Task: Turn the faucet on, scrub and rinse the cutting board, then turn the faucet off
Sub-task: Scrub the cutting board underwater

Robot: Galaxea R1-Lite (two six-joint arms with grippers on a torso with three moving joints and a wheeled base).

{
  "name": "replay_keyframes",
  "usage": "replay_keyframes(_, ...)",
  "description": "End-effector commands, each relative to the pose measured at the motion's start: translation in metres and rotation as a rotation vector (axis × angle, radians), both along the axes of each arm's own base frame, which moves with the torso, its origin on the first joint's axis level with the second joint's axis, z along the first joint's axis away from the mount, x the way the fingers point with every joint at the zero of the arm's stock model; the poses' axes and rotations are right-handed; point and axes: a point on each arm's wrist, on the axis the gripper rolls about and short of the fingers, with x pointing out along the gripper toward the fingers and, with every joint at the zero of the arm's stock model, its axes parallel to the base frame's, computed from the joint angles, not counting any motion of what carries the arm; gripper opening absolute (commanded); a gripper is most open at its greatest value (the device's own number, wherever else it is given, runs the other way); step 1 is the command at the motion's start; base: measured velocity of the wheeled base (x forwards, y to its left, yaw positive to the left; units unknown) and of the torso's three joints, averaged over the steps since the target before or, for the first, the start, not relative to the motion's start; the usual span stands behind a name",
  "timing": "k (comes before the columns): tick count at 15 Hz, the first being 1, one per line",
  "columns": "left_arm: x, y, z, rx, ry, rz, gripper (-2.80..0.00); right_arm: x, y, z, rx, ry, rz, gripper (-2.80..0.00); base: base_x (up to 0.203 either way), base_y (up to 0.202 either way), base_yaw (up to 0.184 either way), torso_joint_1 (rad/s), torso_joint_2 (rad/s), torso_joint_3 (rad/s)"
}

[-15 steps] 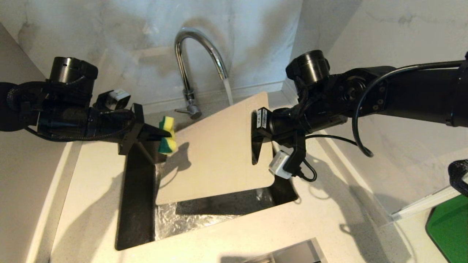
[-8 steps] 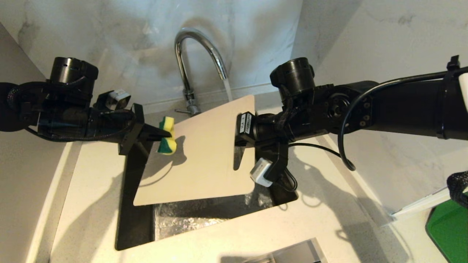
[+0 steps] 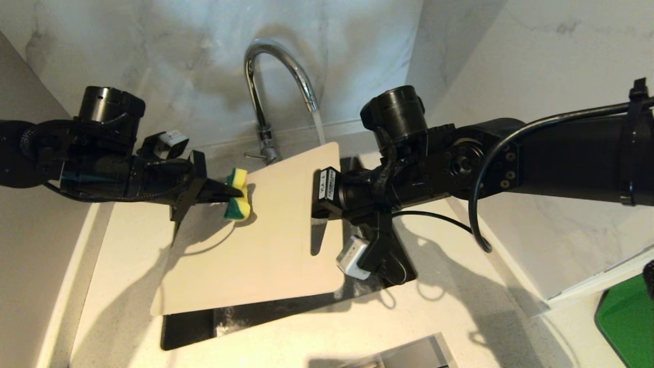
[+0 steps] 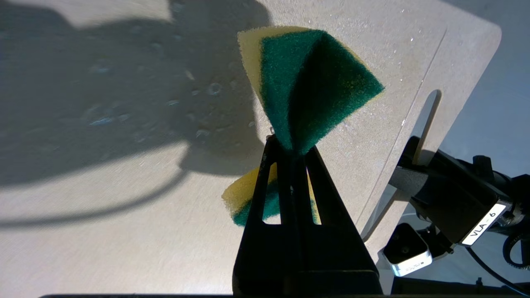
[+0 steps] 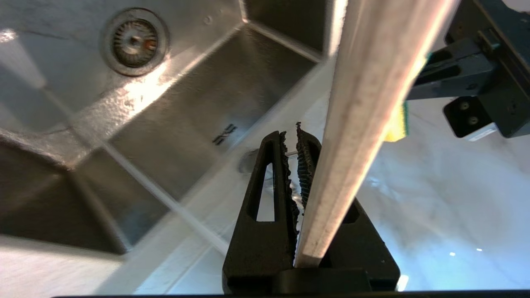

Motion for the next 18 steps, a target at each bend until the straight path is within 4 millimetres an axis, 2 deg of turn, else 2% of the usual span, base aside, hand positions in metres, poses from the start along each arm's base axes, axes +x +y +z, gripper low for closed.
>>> replay_keyframes(1, 0.0, -0.001, -0.002, -0.002, 0.01, -0.004, -2.8, -0.011, -0.006, 0.005, -0.007, -0.005, 0.01, -2.8, 0.0, 0.0, 0.0, 0.0, 0.0, 0.0)
replay_keyframes(5, -0.002, -0.006, -0.006, 0.003, 0.023, -0.019, -2.8, -0.02, -0.011, 0.006, -0.036, 0.042, 0.015, -2.8, 0.0, 0.0, 0.0, 0.0, 0.0, 0.0)
replay_keyframes(10, -0.003, -0.013, -0.014, 0.01, 0.041, -0.041, -2.8, -0.031, 0.002, 0.0, -0.065, 0.044, 0.093, -2.8, 0.0, 0.0, 0.0, 0.0, 0.0, 0.0)
replay_keyframes(14, -0.006, -0.022, -0.019, 0.02, 0.054, -0.069, -2.8, -0.036, 0.0, -0.005, -0.08, 0.054, 0.104, -2.8, 0.0, 0.0, 0.0, 0.0, 0.0, 0.0)
replay_keyframes(18, -0.008, -0.018, -0.021, 0.04, 0.043, -0.074, -2.8, -0.044, -0.006, 0.006, -0.064, 0.028, 0.102, -2.8, 0.0, 0.0, 0.0, 0.0, 0.0, 0.0)
